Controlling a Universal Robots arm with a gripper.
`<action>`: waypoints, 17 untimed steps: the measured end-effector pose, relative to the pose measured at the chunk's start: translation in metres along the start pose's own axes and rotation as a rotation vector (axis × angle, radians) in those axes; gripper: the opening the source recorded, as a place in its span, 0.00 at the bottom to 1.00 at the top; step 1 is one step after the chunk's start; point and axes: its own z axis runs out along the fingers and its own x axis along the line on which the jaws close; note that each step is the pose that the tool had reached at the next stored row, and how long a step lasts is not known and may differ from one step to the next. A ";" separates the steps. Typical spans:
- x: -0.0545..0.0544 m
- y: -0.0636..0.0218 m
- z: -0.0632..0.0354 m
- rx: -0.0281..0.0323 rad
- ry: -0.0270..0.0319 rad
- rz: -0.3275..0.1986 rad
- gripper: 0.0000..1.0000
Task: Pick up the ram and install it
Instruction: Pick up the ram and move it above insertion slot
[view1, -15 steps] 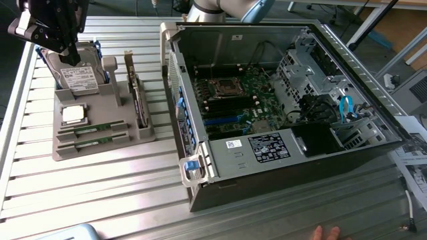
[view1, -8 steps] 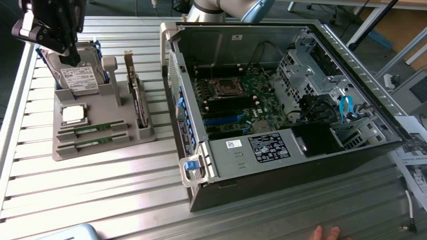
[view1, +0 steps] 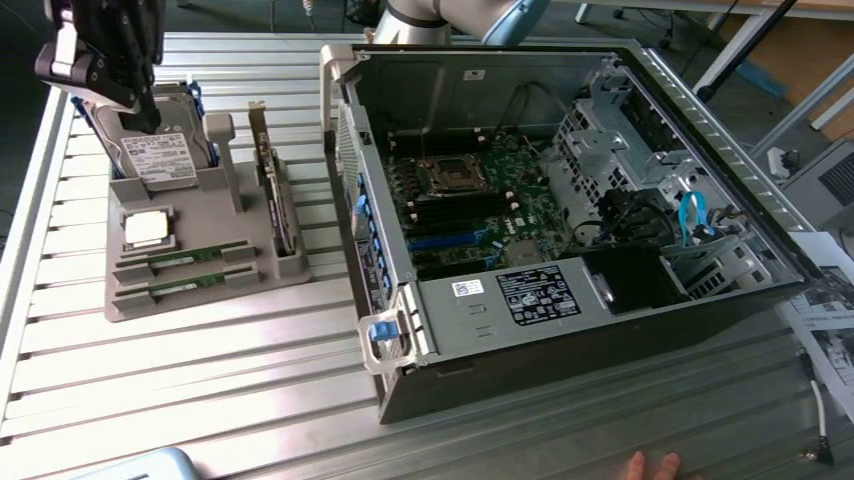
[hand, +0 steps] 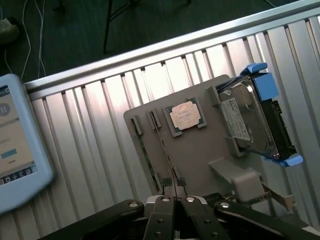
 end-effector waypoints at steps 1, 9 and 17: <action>0.000 0.0000 0.0000 0.0005 0.0007 -0.015 0.11; 0.000 0.0000 0.0003 0.0043 0.0061 -0.131 0.11; 0.000 0.0002 0.0002 0.0065 0.0060 -0.132 0.11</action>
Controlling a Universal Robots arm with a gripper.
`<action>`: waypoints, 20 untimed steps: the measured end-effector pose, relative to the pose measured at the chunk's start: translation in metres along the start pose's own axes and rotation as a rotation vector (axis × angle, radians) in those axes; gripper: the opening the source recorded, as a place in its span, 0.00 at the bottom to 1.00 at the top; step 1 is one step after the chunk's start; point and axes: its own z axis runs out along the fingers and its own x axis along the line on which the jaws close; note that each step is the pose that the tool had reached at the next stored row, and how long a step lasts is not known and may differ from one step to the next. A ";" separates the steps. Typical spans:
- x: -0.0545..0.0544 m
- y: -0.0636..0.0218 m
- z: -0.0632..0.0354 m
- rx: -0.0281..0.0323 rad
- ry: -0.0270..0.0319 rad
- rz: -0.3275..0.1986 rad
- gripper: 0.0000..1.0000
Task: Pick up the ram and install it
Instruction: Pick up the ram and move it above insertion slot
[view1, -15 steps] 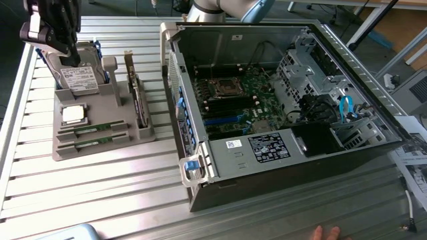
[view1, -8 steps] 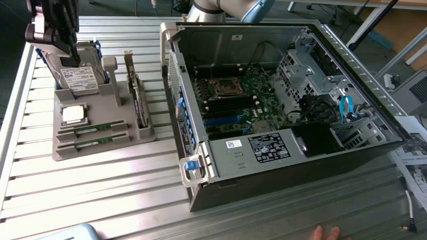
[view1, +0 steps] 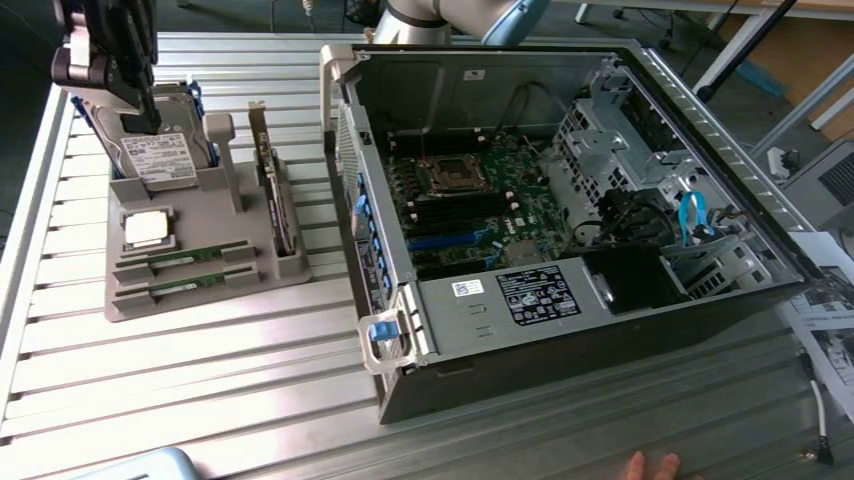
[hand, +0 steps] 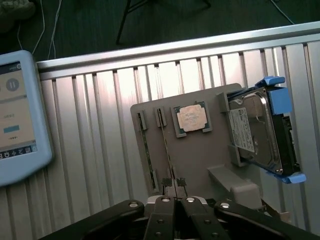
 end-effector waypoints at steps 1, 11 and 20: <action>0.000 0.0005 0.0001 0.0054 -0.0007 0.000 0.11; 0.000 0.0010 0.0001 0.0309 -0.0034 -0.018 0.11; 0.000 0.0010 0.0002 0.0353 0.0010 -0.166 0.11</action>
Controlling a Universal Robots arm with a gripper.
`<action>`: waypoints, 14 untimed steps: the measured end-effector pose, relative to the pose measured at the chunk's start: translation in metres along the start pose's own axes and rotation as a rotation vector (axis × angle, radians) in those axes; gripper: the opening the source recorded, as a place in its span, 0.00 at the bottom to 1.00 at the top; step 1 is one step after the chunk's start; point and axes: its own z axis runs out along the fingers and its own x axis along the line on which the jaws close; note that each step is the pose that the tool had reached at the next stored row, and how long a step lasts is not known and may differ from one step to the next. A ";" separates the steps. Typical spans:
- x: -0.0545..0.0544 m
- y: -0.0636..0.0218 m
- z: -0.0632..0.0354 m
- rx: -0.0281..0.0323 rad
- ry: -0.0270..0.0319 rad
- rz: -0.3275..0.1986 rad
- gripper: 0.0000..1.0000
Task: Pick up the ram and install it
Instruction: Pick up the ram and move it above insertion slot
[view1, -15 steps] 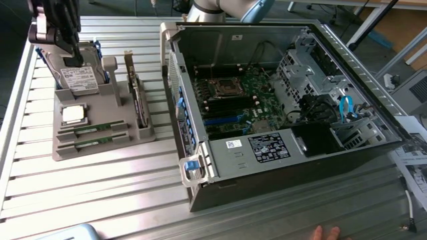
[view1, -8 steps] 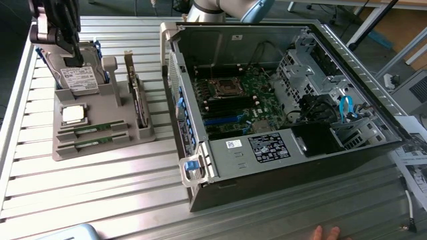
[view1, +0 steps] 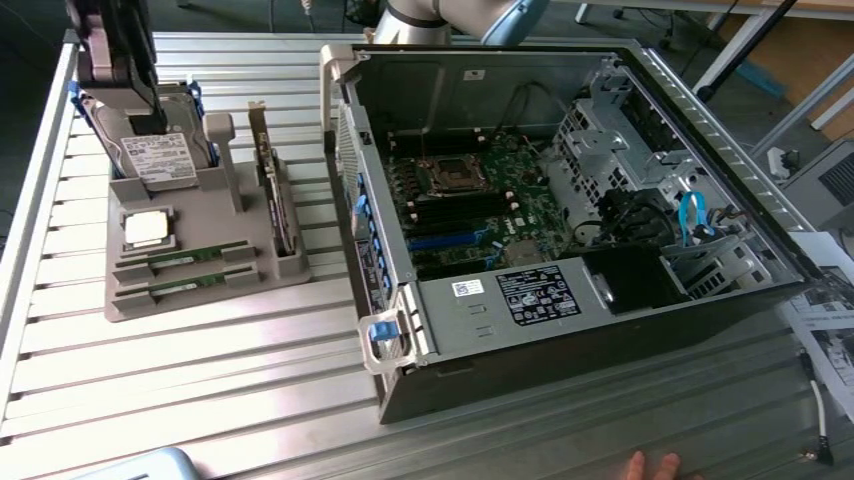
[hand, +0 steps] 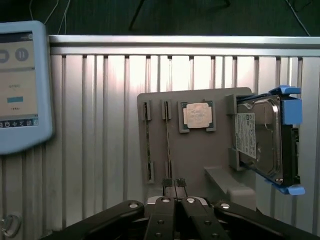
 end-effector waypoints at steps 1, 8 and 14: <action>0.000 0.0000 0.0000 0.0000 0.0000 0.000 0.11; 0.000 0.0006 0.0001 0.0426 0.0015 -0.009 0.11; 0.000 0.0006 0.0001 0.0445 0.0017 -0.010 0.11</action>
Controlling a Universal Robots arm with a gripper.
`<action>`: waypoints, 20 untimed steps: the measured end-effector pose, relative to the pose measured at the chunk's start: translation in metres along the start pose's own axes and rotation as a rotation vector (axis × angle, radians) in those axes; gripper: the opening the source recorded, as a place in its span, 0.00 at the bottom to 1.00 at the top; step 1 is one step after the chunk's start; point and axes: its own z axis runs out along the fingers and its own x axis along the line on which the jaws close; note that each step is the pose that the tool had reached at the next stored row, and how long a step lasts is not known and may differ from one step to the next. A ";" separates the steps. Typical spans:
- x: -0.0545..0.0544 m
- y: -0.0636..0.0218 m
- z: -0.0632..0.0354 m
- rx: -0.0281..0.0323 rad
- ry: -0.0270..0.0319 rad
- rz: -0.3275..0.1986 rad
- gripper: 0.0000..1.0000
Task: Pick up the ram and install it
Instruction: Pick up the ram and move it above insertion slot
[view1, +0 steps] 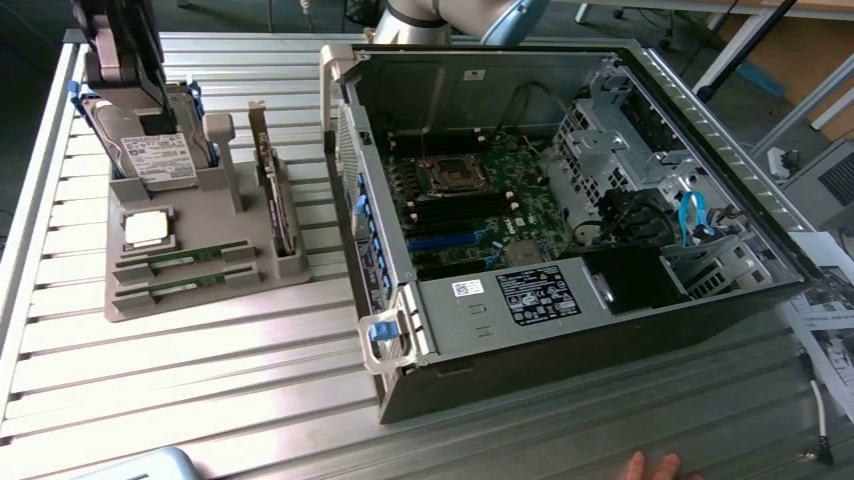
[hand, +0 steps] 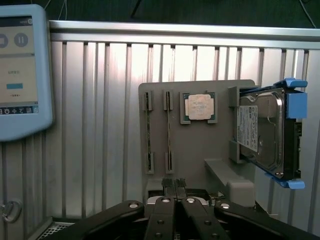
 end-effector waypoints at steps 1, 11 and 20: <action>0.000 0.0000 0.0004 0.0001 -0.0001 0.000 0.11; 0.000 0.0001 0.0027 0.0003 -0.0006 0.000 0.11; -0.001 0.0002 0.0048 -0.0054 -0.0006 0.000 0.11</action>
